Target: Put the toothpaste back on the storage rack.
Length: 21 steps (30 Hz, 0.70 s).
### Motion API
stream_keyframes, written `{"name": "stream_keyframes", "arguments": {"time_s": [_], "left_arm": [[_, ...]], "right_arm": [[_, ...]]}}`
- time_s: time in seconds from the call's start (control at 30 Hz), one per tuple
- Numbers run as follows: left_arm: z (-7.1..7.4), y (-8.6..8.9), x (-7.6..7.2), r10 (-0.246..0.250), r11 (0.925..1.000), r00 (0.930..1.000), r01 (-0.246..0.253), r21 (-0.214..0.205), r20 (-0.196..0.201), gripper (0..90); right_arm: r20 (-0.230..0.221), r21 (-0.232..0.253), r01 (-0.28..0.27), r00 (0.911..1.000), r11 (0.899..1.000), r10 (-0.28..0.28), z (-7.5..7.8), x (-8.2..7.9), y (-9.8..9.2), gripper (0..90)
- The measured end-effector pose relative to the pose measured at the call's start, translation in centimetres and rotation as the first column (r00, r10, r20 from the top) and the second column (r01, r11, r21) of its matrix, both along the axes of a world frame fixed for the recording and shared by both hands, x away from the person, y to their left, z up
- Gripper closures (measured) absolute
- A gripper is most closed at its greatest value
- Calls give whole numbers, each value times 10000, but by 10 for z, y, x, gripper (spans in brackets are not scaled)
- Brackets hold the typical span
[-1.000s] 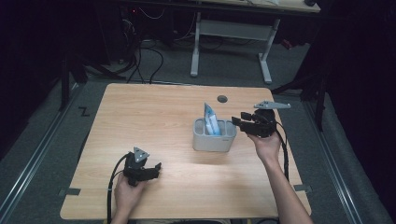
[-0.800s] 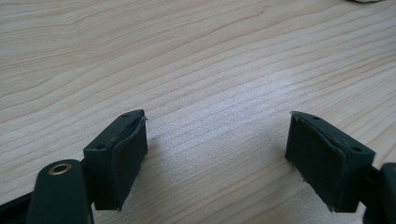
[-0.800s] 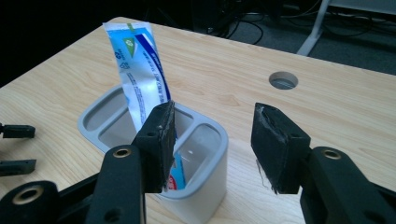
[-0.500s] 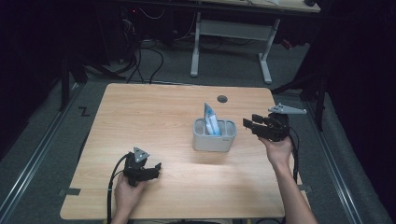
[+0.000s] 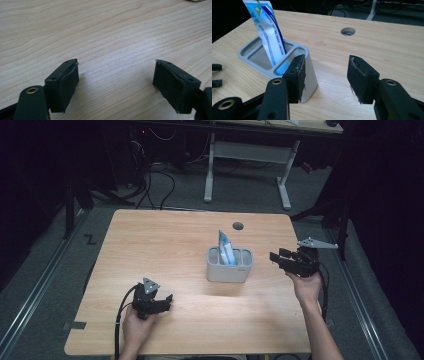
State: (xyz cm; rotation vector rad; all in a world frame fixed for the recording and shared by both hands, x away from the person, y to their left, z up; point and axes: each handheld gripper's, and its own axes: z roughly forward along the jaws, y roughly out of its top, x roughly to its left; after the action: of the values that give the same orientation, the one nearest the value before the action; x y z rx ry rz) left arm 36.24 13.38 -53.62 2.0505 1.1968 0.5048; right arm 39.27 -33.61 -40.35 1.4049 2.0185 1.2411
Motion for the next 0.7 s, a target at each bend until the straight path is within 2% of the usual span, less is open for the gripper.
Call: {"name": "stream_keyframes", "arguments": {"time_s": [0.53, 0.7], "left_arm": [[0, 0, 0, -4, 10000, 10000, 4, -6, 15, 210], [0, 0, 0, -6, 10000, 10000, 6, -7, 15, 209]], "right_arm": [[-304, -53, 384, 9988, 9992, -385, -22, -12, -13, 488], [-436, 167, 531, 9977, 9985, -523, -35, -14, -13, 485]]}}
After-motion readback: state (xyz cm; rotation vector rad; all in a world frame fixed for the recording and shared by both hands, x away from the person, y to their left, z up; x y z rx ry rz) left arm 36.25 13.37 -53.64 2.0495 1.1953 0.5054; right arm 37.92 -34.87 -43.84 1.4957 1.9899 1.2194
